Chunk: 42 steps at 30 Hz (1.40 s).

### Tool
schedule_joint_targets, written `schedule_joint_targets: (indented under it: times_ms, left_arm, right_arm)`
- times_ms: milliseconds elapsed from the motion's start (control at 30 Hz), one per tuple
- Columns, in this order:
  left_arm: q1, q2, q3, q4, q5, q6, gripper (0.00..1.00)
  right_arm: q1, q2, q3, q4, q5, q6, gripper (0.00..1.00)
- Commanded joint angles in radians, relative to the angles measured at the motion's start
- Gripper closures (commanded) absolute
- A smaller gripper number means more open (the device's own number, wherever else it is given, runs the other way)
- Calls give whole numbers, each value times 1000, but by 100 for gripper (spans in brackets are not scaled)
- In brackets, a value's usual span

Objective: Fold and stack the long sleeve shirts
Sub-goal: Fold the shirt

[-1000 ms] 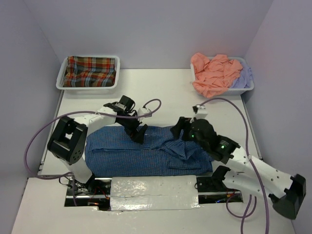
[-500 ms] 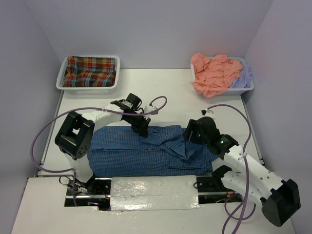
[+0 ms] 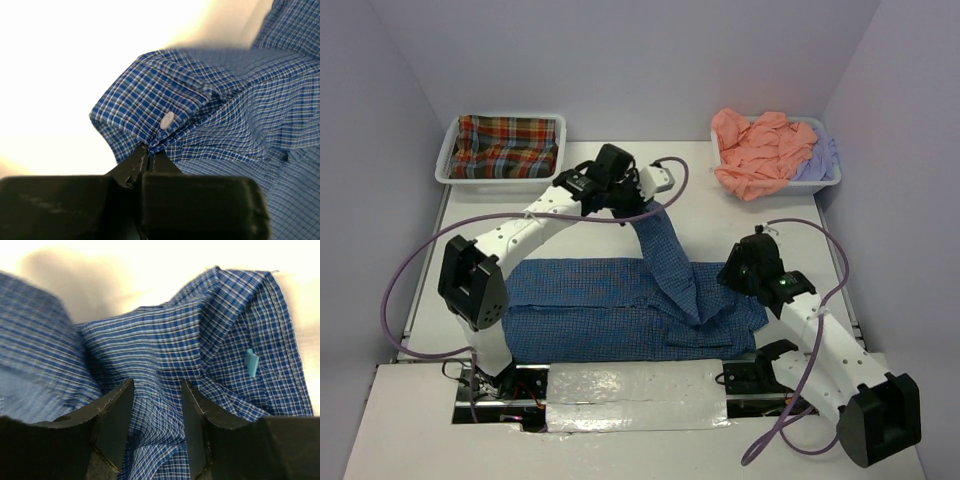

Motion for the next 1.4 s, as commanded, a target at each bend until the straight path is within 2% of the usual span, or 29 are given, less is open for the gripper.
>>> schedule_joint_targets:
  times_ms: [0, 133, 267, 400, 500, 533, 567, 600, 633, 667, 767, 833, 967, 1167, 1300, 1367]
  left_arm:
    - [-91, -61, 91, -65, -172, 127, 100]
    - [-166, -81, 162, -161, -160, 118, 100]
    - [-172, -71, 183, -253, -58, -6, 100]
    - [-165, -80, 161, -199, 23, -168, 100]
    - [-139, -68, 173, -151, 55, -277, 100]
    - [-128, -63, 188, -140, 80, -305, 100]
    - [-114, -54, 194, -130, 100, -333, 100]
    - [-84, -49, 202, -119, 124, -422, 100]
    - [-68, -46, 202, -97, 182, -457, 100]
    - [-54, -46, 200, -87, 207, -487, 100]
    - [-28, -57, 182, -47, 241, -563, 100]
    - [-24, -66, 162, -21, 241, -577, 100]
    - [-21, -58, 174, -34, 235, -563, 100]
    - [-18, -58, 161, -51, 262, -546, 100]
    - [-16, -74, 139, -45, 268, -541, 100]
    - [-14, -80, 133, -50, 272, -535, 100]
  right_arm:
    - [-41, 37, 13, -14, -42, -24, 51]
    - [-43, 14, 47, 14, -102, -113, 53]
    - [-18, -110, 79, 20, -124, -191, 50]
    - [35, -290, 118, 70, -154, -294, 41]
    - [104, -305, 144, 138, -155, -355, 38]
    - [177, -287, 156, 153, -135, -377, 37]
    - [231, -261, 170, 156, -39, -389, 37]
    - [295, -190, 205, 163, 34, -406, 37]
    - [443, -152, 225, 166, 116, -445, 36]
    - [513, -109, 245, 175, 283, -473, 35]
    - [713, 32, 280, 283, 517, -629, 35]
    - [751, 81, 273, 418, 548, -758, 35]
    - [794, 174, 282, 488, 622, -901, 36]
    - [813, 338, 305, 643, 901, -1101, 36]
    - [761, 410, 357, 568, 907, -1027, 36]
    - [740, 415, 349, 589, 912, -1012, 37]
